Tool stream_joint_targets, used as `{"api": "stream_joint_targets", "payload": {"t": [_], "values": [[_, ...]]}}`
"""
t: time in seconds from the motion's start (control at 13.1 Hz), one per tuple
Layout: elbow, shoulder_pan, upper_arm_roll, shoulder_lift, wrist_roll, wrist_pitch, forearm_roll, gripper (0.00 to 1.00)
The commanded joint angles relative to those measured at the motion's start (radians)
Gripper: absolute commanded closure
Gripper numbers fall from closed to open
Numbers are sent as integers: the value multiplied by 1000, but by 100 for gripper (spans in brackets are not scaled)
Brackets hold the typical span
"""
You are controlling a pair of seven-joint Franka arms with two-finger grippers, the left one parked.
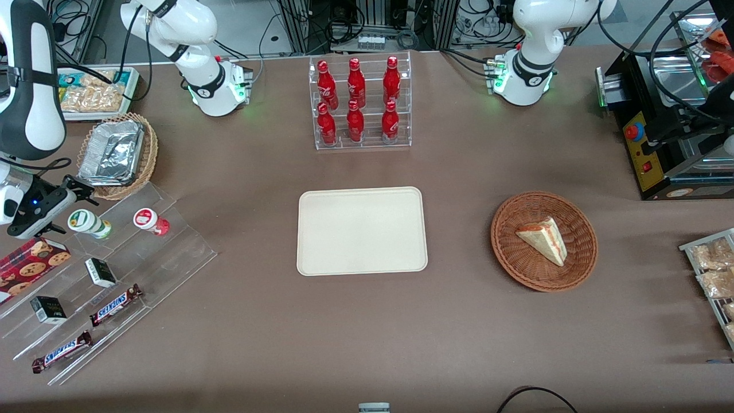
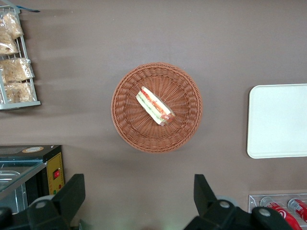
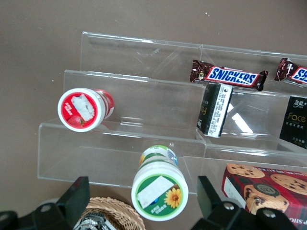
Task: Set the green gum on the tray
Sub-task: 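Close the right gripper around the green-and-white gum container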
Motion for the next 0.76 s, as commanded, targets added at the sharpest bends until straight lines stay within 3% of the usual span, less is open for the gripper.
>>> {"api": "stream_joint_targets", "payload": {"t": [0.0, 0.69], "values": [[-19, -26, 3, 3, -32, 48, -7, 0], [-77, -39, 3, 21, -34, 146, -9, 1]]}}
